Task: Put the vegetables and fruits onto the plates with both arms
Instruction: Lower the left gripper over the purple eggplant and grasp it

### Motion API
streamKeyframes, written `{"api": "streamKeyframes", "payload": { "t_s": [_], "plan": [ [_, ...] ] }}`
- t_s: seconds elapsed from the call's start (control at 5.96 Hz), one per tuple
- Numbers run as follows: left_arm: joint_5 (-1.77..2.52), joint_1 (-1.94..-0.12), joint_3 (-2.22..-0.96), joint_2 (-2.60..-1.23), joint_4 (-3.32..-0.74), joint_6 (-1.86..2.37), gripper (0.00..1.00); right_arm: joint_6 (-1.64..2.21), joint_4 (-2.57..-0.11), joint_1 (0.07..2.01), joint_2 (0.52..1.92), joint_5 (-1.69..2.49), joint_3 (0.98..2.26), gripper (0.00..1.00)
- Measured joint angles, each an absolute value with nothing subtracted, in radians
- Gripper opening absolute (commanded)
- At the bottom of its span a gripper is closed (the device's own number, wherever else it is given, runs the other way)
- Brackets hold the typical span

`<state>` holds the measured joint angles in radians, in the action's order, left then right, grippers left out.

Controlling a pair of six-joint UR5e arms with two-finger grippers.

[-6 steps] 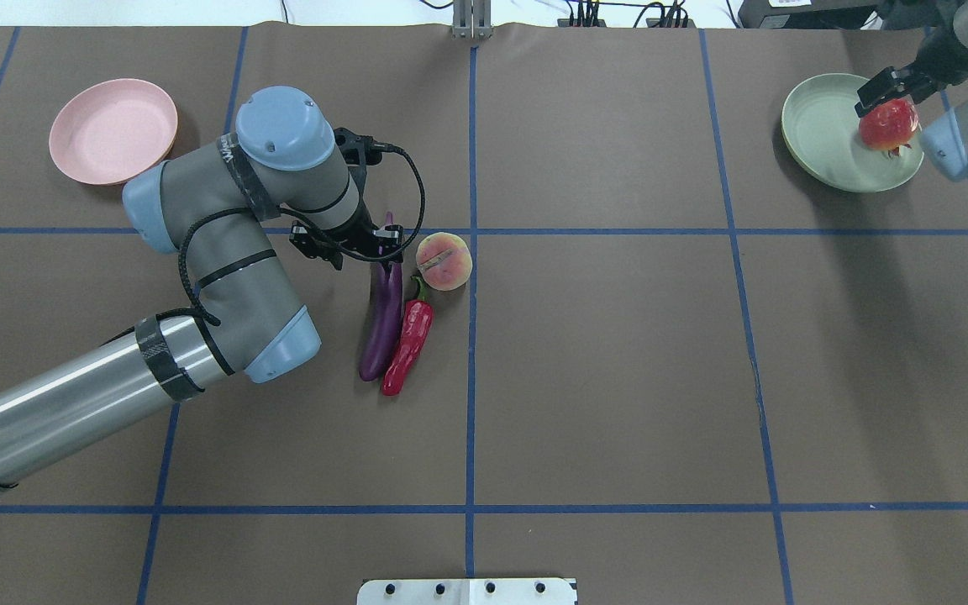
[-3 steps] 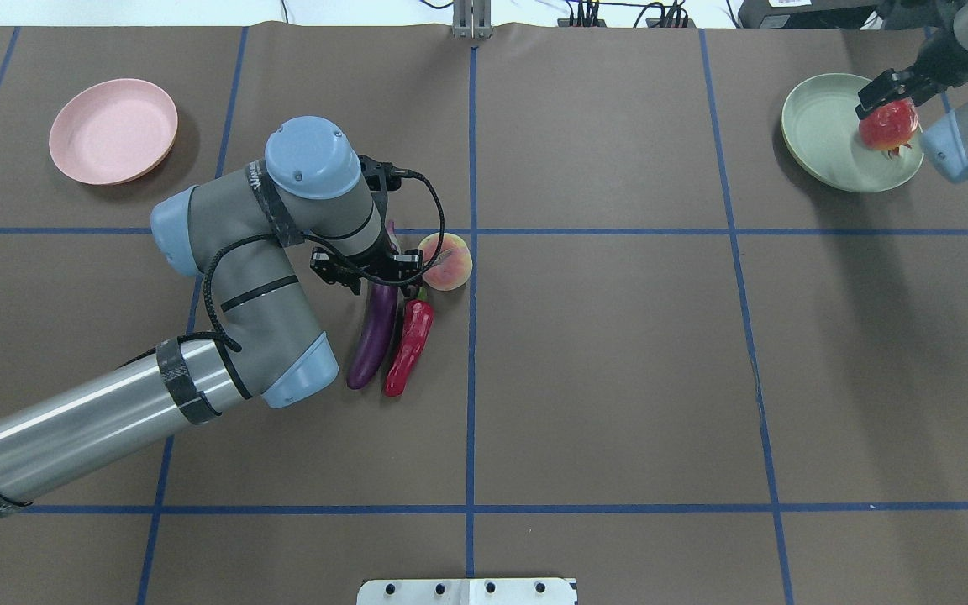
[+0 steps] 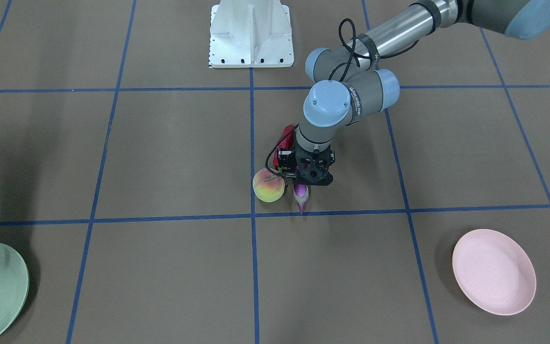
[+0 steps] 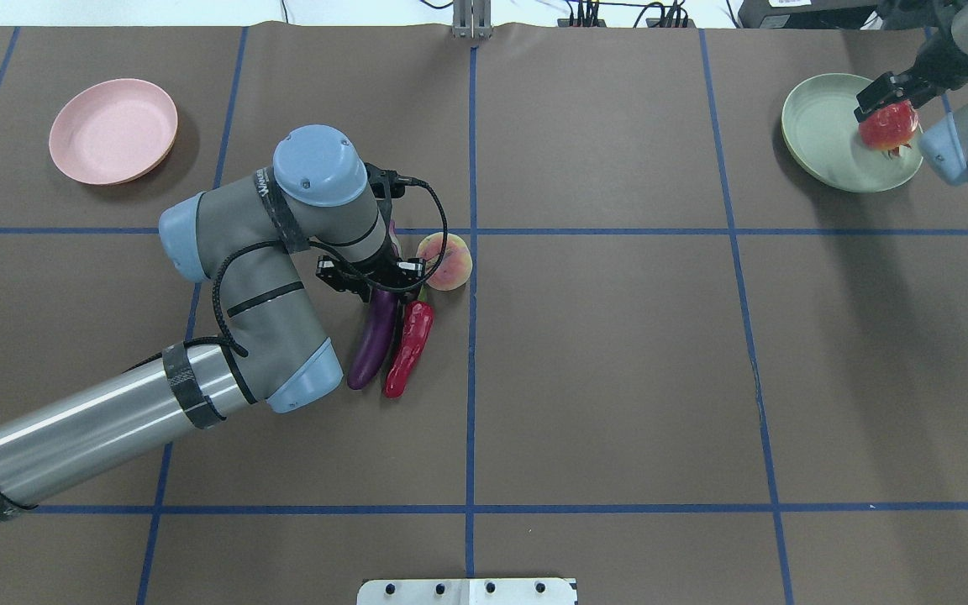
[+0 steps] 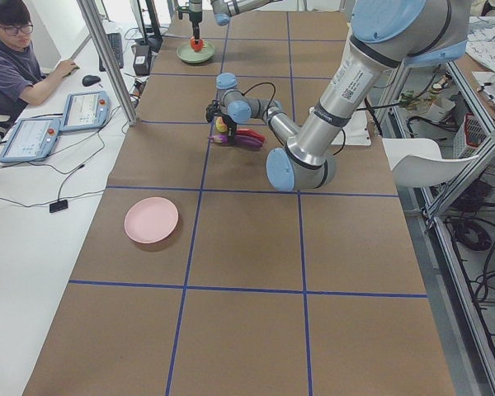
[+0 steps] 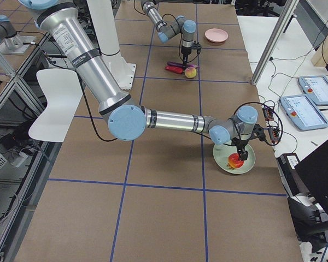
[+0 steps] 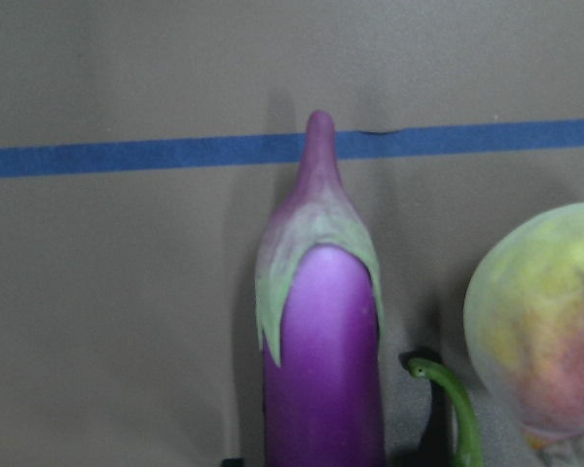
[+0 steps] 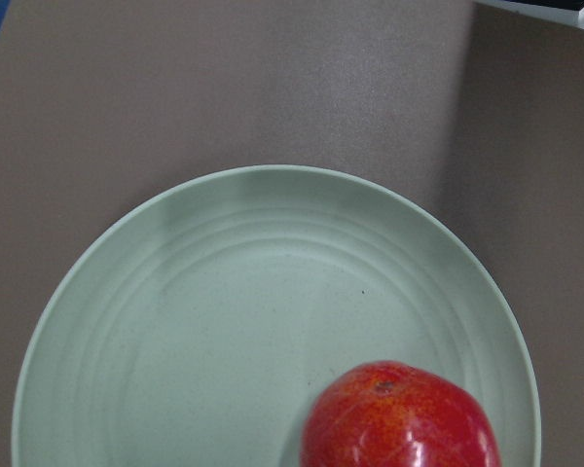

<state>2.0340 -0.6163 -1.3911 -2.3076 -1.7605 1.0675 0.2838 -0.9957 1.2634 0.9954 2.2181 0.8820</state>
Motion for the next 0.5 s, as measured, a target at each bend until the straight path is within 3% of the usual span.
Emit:
{"api": "streamKeyframes", "payload": {
  "t_s": [0.17, 0.34, 0.5],
  "plan": [
    [2.034, -0.616, -1.387, -2.307, -1.76, 1.066, 0.32, 0.284, -0.995, 1.262, 0.995, 2.218, 0.882, 1.0],
    [2.034, -0.616, -1.383, -2.308, -1.76, 1.066, 0.02, 0.284, -0.994, 1.261, 0.996, 2.218, 0.882, 1.0],
    [2.034, -0.617, -1.387, -2.309, -1.758, 1.069, 0.0, 0.284, -0.994, 1.261, 0.996, 2.218, 0.884, 1.0]
  ]
}}
